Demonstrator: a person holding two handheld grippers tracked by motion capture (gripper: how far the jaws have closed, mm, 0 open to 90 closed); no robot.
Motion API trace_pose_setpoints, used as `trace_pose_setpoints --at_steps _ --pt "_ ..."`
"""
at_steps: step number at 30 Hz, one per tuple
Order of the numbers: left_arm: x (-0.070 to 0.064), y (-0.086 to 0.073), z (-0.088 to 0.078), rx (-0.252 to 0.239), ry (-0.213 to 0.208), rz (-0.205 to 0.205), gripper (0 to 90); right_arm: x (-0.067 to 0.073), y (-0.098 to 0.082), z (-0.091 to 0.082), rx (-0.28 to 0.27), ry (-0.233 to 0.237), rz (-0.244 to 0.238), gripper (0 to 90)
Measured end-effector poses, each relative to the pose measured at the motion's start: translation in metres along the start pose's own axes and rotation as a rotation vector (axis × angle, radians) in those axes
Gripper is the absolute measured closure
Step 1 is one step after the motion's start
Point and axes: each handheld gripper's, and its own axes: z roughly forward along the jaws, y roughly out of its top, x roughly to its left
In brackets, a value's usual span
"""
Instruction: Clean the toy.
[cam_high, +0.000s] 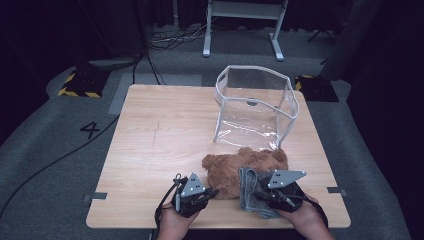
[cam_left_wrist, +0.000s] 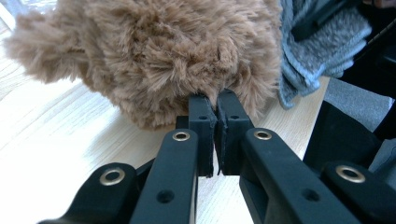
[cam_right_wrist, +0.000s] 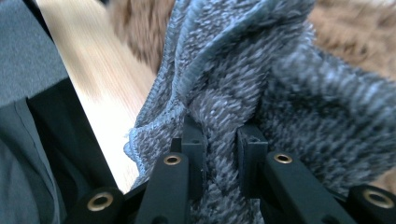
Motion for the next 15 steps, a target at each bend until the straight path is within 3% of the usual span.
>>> trace_pose_setpoints --at_steps 9,12,15 --pt "0.0 0.002 0.001 -0.017 -0.016 -0.009 86.4 -0.003 -0.025 0.002 0.104 0.023 0.016 77.7" --pt "0.0 0.001 0.003 -0.011 -0.033 -0.009 86.4 -0.002 -0.021 -0.009 0.059 0.041 0.017 77.5" --pt "-0.001 0.001 0.006 0.001 -0.043 0.002 86.4 0.004 -0.008 -0.023 -0.027 0.027 -0.006 77.5"
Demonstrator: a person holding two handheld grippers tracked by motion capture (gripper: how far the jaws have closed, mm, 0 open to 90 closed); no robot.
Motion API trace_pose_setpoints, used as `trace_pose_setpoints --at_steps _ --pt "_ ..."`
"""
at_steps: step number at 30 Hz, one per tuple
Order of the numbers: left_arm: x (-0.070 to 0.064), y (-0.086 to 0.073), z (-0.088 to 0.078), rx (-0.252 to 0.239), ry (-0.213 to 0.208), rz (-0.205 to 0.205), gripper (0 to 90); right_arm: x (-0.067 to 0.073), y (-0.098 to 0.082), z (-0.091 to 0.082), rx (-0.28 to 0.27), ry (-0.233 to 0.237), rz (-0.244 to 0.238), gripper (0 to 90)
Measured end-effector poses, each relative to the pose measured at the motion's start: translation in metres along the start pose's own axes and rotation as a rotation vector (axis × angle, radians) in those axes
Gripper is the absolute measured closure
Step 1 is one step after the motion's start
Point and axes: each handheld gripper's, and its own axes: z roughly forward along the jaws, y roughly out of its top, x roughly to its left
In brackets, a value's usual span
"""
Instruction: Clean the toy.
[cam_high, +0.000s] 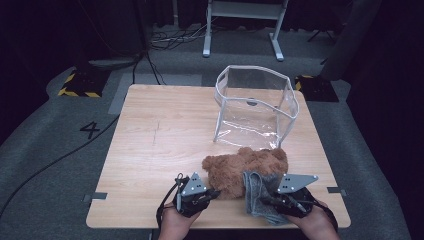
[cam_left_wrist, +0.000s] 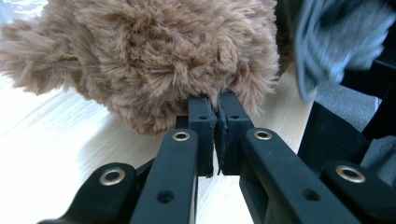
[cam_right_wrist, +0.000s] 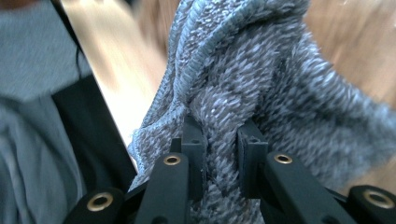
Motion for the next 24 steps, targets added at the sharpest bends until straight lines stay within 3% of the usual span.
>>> trace_pose_setpoints --at_steps 2,5,9,11,16,24 --pt "-0.002 0.0 0.001 0.005 -0.002 0.005 86.4 0.005 0.013 -0.007 -0.058 -0.023 -0.027 77.5" --pt "-0.003 0.001 0.002 0.011 -0.005 0.014 86.4 0.016 0.037 -0.008 -0.121 -0.007 -0.07 77.4" --pt "-0.006 0.001 0.004 0.017 -0.013 0.03 86.4 0.034 0.062 0.007 -0.117 0.032 -0.143 77.4" --pt "-0.008 0.002 0.004 0.02 -0.011 0.038 86.5 0.043 0.071 0.021 -0.097 0.018 -0.186 77.4" --pt "-0.007 0.001 0.001 0.018 0.018 0.044 86.8 0.044 0.074 0.045 -0.043 -0.026 -0.215 77.4" --pt "-0.001 0.001 -0.003 0.005 0.017 0.01 86.9 0.032 0.051 0.04 0.019 -0.03 -0.196 77.8"
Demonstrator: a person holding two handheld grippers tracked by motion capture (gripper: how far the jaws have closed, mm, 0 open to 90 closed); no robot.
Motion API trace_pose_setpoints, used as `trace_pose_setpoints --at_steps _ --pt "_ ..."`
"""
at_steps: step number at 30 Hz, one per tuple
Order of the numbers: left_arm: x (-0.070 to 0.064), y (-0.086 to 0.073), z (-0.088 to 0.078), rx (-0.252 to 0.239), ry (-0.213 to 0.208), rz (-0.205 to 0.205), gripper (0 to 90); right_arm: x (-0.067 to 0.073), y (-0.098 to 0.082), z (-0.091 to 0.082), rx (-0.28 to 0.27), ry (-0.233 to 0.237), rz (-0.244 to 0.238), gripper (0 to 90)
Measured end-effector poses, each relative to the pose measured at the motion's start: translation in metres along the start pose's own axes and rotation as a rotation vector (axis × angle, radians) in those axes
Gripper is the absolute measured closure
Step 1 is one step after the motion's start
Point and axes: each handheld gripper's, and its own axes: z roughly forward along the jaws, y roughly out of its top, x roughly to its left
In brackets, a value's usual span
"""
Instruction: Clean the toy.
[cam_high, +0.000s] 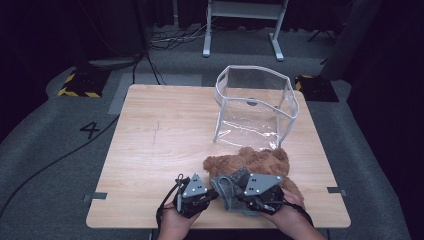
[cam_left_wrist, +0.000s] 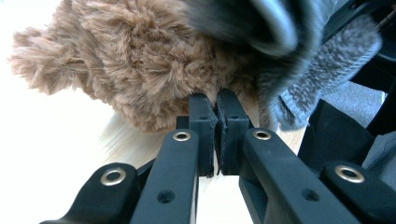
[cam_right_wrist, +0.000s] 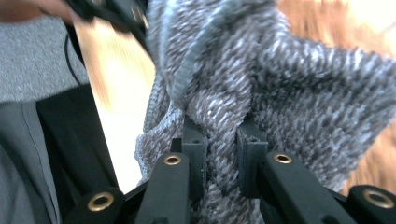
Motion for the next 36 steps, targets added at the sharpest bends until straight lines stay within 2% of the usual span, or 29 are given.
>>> trace_pose_setpoints --at_steps 12,14,18,19,21,23,26,32,33,36 --pt "0.005 -0.001 -0.004 -0.021 -0.002 -0.02 86.8 -0.015 -0.037 -0.009 0.067 -0.038 0.081 77.8" --pt "0.007 -0.002 -0.006 -0.022 0.003 -0.031 86.8 -0.016 -0.041 -0.016 0.057 -0.034 0.102 77.6" --pt "0.011 -0.005 -0.009 -0.031 0.012 -0.044 86.7 -0.02 -0.044 -0.043 -0.016 -0.042 0.128 77.5" --pt "0.013 -0.006 -0.013 -0.035 0.018 -0.054 86.7 -0.024 -0.046 -0.055 -0.04 -0.049 0.152 77.4" --pt "0.014 -0.007 -0.016 -0.046 0.024 -0.064 86.6 -0.032 -0.05 -0.065 -0.054 -0.073 0.178 77.3" --pt "0.016 -0.008 -0.019 -0.052 0.032 -0.065 86.4 -0.047 -0.06 -0.077 -0.065 -0.106 0.23 77.2" --pt "0.018 -0.011 -0.022 -0.042 0.042 -0.065 86.0 -0.065 -0.076 -0.086 -0.071 -0.151 0.297 77.0" --pt "0.018 -0.017 -0.021 -0.014 0.053 -0.076 84.7 -0.099 -0.113 -0.09 -0.046 -0.236 0.414 76.6" --pt "0.02 -0.019 -0.021 0.012 0.048 -0.076 83.8 -0.104 -0.12 -0.088 -0.035 -0.249 0.431 76.5" --pt "0.022 -0.026 -0.02 0.013 0.024 -0.09 75.1 -0.113 -0.135 -0.082 -0.012 -0.258 0.473 74.6"
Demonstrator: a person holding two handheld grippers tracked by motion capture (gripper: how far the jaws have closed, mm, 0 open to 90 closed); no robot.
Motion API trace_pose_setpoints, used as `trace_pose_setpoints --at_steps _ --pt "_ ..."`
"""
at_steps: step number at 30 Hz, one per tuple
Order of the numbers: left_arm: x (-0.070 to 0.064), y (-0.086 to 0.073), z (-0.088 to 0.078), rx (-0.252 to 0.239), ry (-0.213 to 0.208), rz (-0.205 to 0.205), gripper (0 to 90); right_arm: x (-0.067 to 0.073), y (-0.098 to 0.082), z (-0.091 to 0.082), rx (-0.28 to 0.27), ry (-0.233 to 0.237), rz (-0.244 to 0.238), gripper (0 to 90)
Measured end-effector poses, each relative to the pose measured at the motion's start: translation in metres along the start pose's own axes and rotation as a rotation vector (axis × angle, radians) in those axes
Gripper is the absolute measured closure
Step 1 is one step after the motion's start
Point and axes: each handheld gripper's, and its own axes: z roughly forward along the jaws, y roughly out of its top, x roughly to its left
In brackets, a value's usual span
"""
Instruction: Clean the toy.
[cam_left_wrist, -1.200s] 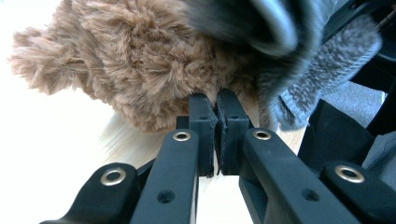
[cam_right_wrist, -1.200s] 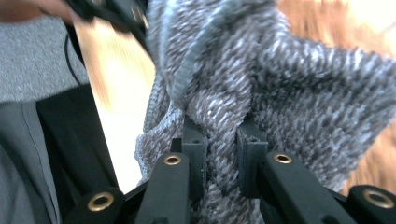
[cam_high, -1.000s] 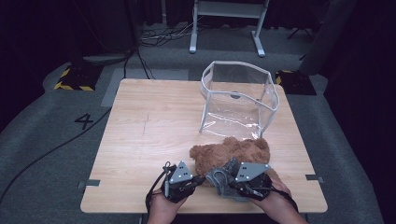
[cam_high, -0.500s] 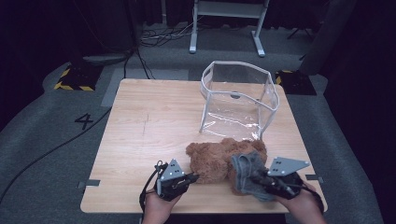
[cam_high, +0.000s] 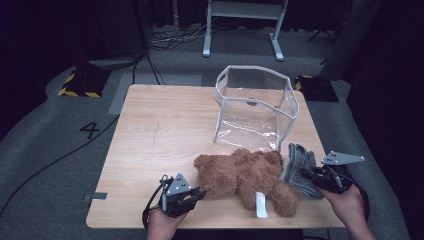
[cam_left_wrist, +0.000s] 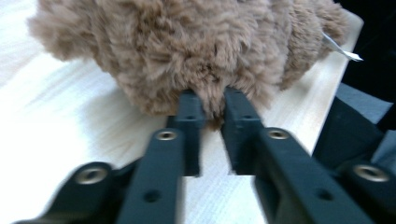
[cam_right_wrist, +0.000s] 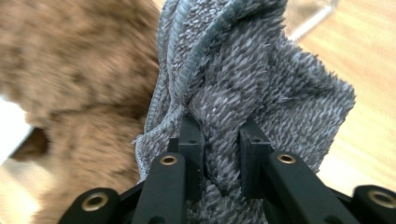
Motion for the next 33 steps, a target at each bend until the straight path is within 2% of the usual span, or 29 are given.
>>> trace_pose_setpoints --at_steps 1,2,3,4,8,10,12,16,18,21,22,26,30,33 --pt "0.0 0.0 0.0 0.0 0.0 0.0 68.7 -0.004 -0.003 0.003 0.006 -0.002 0.01 73.8" --pt "0.0 -0.002 0.0 0.008 0.002 -0.001 68.7 -0.004 -0.003 0.003 0.006 -0.002 0.01 73.8" --pt "0.001 -0.004 0.0 0.009 0.009 0.004 62.9 -0.007 -0.008 0.007 0.015 -0.002 0.023 72.9" --pt "0.003 -0.006 -0.001 0.035 0.001 -0.007 56.5 -0.012 -0.015 0.014 0.04 -0.009 0.039 68.6" --pt "0.004 -0.009 0.0 0.063 0.015 -0.005 50.3 -0.015 -0.026 0.021 0.063 -0.002 0.068 52.8" --pt "0.003 -0.008 0.001 0.065 0.022 0.002 50.4 -0.012 -0.032 0.02 0.054 0.012 0.084 47.4" --pt "0.001 -0.006 0.002 0.071 0.026 0.017 50.8 -0.007 -0.036 0.015 0.053 0.03 0.088 45.8" --pt "-0.004 -0.003 0.006 0.103 0.052 0.062 54.5 0.01 -0.042 0.003 0.036 0.092 0.052 45.7" --pt "-0.006 -0.002 0.009 0.12 0.054 0.06 58.4 0.022 -0.045 -0.001 0.042 0.122 0.002 45.7" --pt "-0.008 -0.001 0.011 0.132 0.06 0.056 60.7 0.028 -0.046 -0.003 0.047 0.13 -0.019 45.2" --pt "-0.01 0.0 0.013 0.129 0.061 0.063 60.4 0.034 -0.047 -0.005 0.031 0.172 -0.016 44.4" --pt "-0.013 0.006 0.014 0.103 0.079 0.076 58.9 0.043 -0.052 0.0 0.03 0.204 -0.019 43.8" --pt "-0.015 0.008 0.017 0.104 0.103 0.084 59.4 0.053 -0.057 0.013 0.055 0.228 -0.031 41.9" --pt "-0.017 0.009 0.018 0.106 0.131 0.114 70.9 0.059 -0.059 0.021 0.058 0.221 -0.037 41.0"
